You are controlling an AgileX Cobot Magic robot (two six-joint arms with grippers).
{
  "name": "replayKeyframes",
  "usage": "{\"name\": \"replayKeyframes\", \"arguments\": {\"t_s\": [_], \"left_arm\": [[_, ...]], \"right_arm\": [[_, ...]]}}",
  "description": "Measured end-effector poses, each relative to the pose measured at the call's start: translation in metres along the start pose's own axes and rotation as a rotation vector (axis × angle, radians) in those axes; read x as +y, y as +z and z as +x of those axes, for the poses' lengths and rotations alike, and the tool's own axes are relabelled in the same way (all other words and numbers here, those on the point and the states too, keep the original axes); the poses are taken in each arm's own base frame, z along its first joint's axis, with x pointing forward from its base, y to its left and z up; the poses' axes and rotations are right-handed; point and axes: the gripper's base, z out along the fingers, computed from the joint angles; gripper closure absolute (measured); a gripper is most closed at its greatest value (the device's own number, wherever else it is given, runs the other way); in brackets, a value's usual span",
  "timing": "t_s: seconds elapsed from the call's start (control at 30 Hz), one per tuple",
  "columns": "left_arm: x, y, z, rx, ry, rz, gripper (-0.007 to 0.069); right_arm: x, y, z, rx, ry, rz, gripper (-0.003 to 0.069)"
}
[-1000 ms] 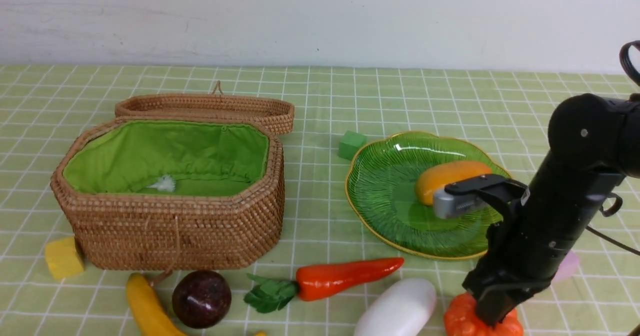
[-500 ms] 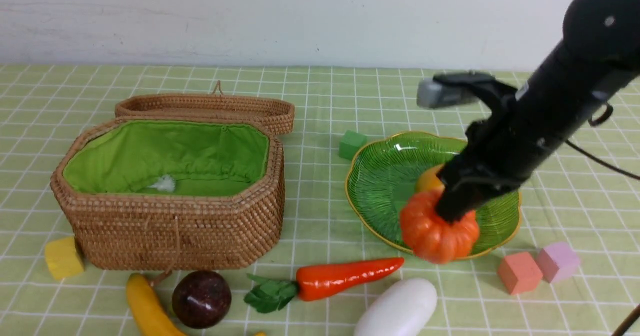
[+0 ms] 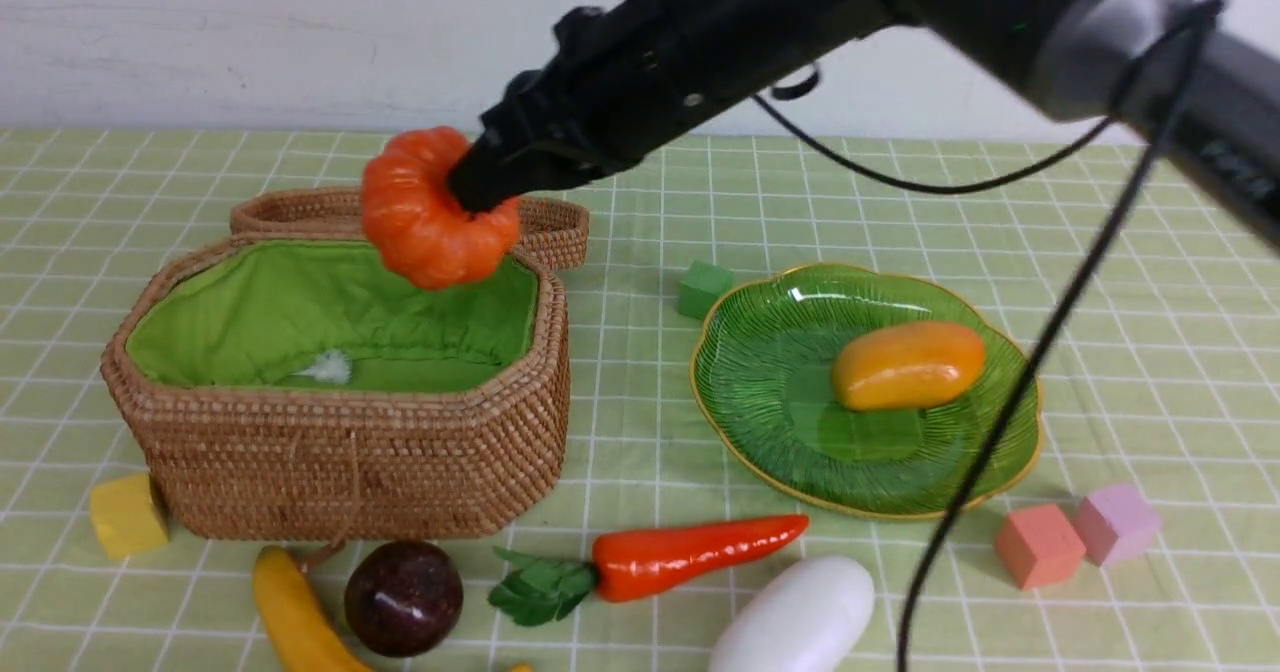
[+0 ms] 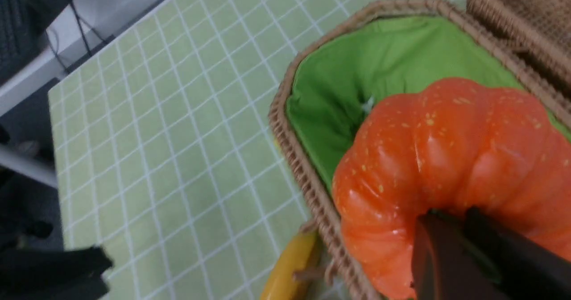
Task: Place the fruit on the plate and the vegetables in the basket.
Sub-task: Use the right arm to grab a pumpkin and put it into the left basket, then take a daikon with your right arm and place it on the basket on the left.
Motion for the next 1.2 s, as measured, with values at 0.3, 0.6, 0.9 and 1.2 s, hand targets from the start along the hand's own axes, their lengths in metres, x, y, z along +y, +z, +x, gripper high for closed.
{"name": "replayKeyframes", "arguments": {"t_s": [0.3, 0.6, 0.9, 1.2], "left_arm": [[0.0, 0.0, 0.0, 0.0, 0.0, 0.0, 0.0386], [0.0, 0.0, 0.0, 0.0, 0.0, 0.0, 0.0386], [0.0, 0.0, 0.0, 0.0, 0.0, 0.0, 0.0386], [0.0, 0.0, 0.0, 0.0, 0.0, 0.0, 0.0386]], "right_arm": [[-0.04, 0.063, 0.03, 0.038, 0.061, 0.05, 0.0495], [-0.032, 0.05, 0.032, 0.137, 0.083, 0.026, 0.004], [-0.005, -0.072, -0.003, 0.118, 0.033, 0.037, 0.0026], [0.032, -0.143, 0.034, 0.192, -0.028, 0.12, 0.016]]}}
